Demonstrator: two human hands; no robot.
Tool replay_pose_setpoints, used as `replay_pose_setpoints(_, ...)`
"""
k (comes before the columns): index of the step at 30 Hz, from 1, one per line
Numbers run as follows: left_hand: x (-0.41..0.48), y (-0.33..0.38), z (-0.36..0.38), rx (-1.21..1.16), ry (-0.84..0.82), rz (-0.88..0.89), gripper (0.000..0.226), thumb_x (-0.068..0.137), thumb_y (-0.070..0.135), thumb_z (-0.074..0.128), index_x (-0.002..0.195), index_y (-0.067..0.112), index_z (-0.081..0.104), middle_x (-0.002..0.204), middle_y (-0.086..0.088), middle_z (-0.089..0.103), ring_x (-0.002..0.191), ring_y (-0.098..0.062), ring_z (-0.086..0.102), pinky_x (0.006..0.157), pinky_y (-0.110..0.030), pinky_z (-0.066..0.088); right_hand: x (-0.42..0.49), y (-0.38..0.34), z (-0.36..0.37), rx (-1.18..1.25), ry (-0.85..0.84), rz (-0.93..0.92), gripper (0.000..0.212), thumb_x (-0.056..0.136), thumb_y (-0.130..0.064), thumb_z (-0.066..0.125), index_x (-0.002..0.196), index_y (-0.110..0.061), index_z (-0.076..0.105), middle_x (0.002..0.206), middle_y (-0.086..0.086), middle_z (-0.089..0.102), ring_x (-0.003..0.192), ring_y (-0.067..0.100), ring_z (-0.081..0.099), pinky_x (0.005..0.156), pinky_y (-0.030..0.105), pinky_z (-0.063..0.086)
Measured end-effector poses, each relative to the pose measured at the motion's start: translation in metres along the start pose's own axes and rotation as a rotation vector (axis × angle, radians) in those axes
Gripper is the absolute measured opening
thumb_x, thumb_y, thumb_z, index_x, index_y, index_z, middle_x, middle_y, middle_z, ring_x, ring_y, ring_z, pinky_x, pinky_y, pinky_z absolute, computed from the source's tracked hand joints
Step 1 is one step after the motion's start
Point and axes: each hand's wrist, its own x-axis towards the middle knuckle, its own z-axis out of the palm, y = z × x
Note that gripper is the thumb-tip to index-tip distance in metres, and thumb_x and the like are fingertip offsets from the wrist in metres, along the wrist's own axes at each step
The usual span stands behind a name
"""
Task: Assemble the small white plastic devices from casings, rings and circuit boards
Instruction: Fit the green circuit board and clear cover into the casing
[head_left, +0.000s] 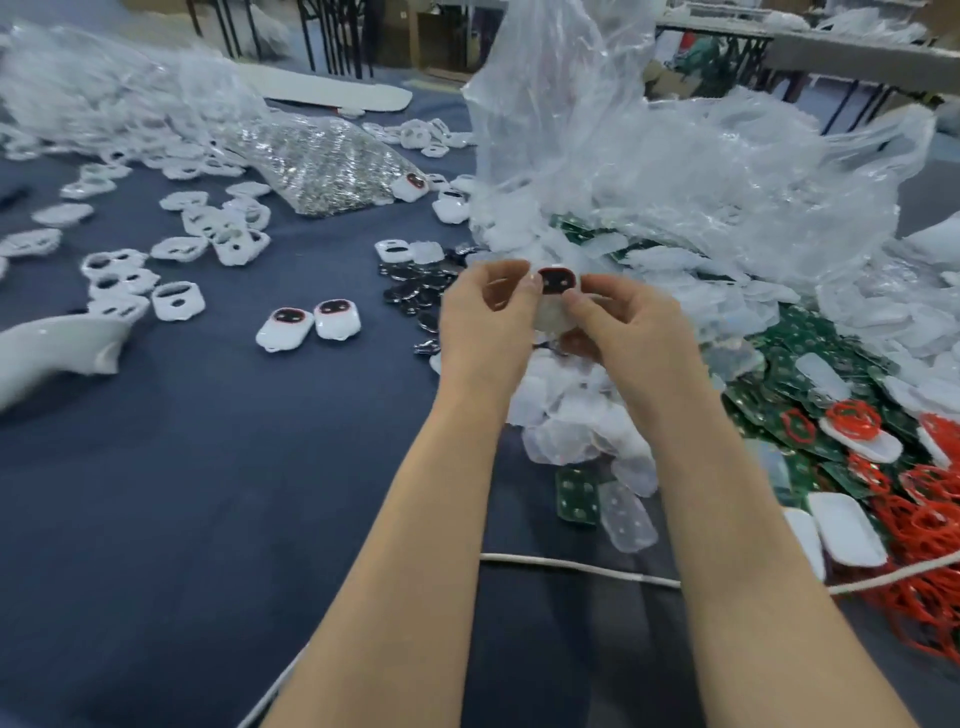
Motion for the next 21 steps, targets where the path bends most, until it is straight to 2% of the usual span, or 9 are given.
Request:
replay_pose_setpoints(2, 0.008, 0.001, -0.028, 0.023, 0.077, -0.017, 0.005, 0.091, 0.013, 0.063, 0.094, 0.017, 0.065, 0.096, -0.006, 0.070, 0.092, -0.020, 0.066, 0.087, -0.037, 0.055, 0.008, -0.003, 0.033, -0.042, -0.037, -0.001, 0.009, 0.092, -0.008, 0.059, 0.099, -0.013, 0.061, 0.078, 0.001, 0.066, 0.054, 0.002, 0.060, 0.055, 0.017, 0.053)
replay_pose_setpoints(4, 0.015, -0.001, -0.054, 0.051, 0.133, -0.037, 0.007, 0.092, 0.012, 0.062, 0.092, 0.018, 0.065, 0.095, -0.003, 0.070, 0.093, -0.018, 0.066, 0.092, -0.040, 0.054, 0.015, -0.001, 0.067, -0.097, -0.083, 0.003, 0.007, 0.092, -0.009, 0.059, 0.096, -0.014, 0.060, 0.079, 0.004, 0.065, 0.058, 0.007, 0.060, 0.056, 0.020, 0.053)
replay_pose_setpoints(6, 0.021, -0.006, -0.075, 0.091, 0.198, -0.055, 0.011, 0.093, 0.009, 0.058, 0.101, 0.013, 0.064, 0.103, -0.005, 0.069, 0.101, -0.019, 0.065, 0.097, -0.040, 0.051, 0.020, 0.004, 0.097, -0.173, -0.116, 0.007, 0.004, 0.092, -0.010, 0.058, 0.092, -0.010, 0.062, 0.085, 0.009, 0.067, 0.068, 0.018, 0.064, 0.069, 0.035, 0.058)
replay_pose_setpoints(8, 0.027, -0.010, -0.091, 0.103, 0.364, -0.058, 0.019, 0.092, 0.003, 0.053, 0.106, 0.011, 0.064, 0.107, -0.004, 0.067, 0.101, -0.017, 0.064, 0.098, -0.036, 0.049, 0.025, 0.008, 0.121, -0.267, -0.126, 0.019, 0.015, 0.093, -0.012, 0.056, 0.099, -0.002, 0.065, 0.098, 0.014, 0.069, 0.088, 0.028, 0.066, 0.085, 0.046, 0.053)
replay_pose_setpoints(10, 0.034, -0.008, -0.105, -0.052, 0.594, -0.047, 0.025, 0.090, -0.002, 0.045, 0.096, 0.013, 0.063, 0.096, 0.000, 0.066, 0.087, -0.012, 0.063, 0.087, -0.030, 0.053, 0.029, 0.013, 0.135, -0.399, -0.133, 0.015, 0.022, 0.095, -0.017, 0.054, 0.108, -0.004, 0.066, 0.108, 0.013, 0.068, 0.102, 0.029, 0.063, 0.093, 0.042, 0.048)
replay_pose_setpoints(13, 0.049, -0.002, -0.120, -0.405, 0.780, -0.118, 0.027, 0.091, -0.002, 0.038, 0.086, 0.017, 0.056, 0.087, 0.004, 0.060, 0.072, -0.006, 0.058, 0.061, -0.020, 0.049, 0.035, 0.018, 0.144, -0.587, -0.133, 0.039, 0.022, 0.096, -0.024, 0.052, 0.107, -0.011, 0.067, 0.107, 0.010, 0.069, 0.104, 0.026, 0.061, 0.088, 0.030, 0.043)
replay_pose_setpoints(17, 0.056, 0.001, -0.122, -0.515, 0.810, -0.155, 0.024, 0.092, -0.001, 0.036, 0.091, 0.016, 0.054, 0.089, 0.005, 0.058, 0.072, -0.005, 0.056, 0.059, -0.018, 0.046, 0.042, 0.019, 0.149, -0.677, -0.143, 0.071, 0.018, 0.092, -0.020, 0.057, 0.102, -0.008, 0.067, 0.103, 0.014, 0.069, 0.102, 0.029, 0.063, 0.092, 0.036, 0.048)
replay_pose_setpoints(21, 0.057, 0.002, -0.115, -0.533, 0.789, -0.172, 0.026, 0.093, 0.000, 0.037, 0.084, 0.019, 0.052, 0.094, 0.003, 0.058, 0.076, -0.006, 0.058, 0.061, -0.019, 0.046, 0.046, 0.018, 0.153, -0.783, -0.147, 0.023, 0.018, 0.088, -0.017, 0.060, 0.101, -0.009, 0.067, 0.108, 0.012, 0.066, 0.106, 0.027, 0.058, 0.087, 0.031, 0.044)
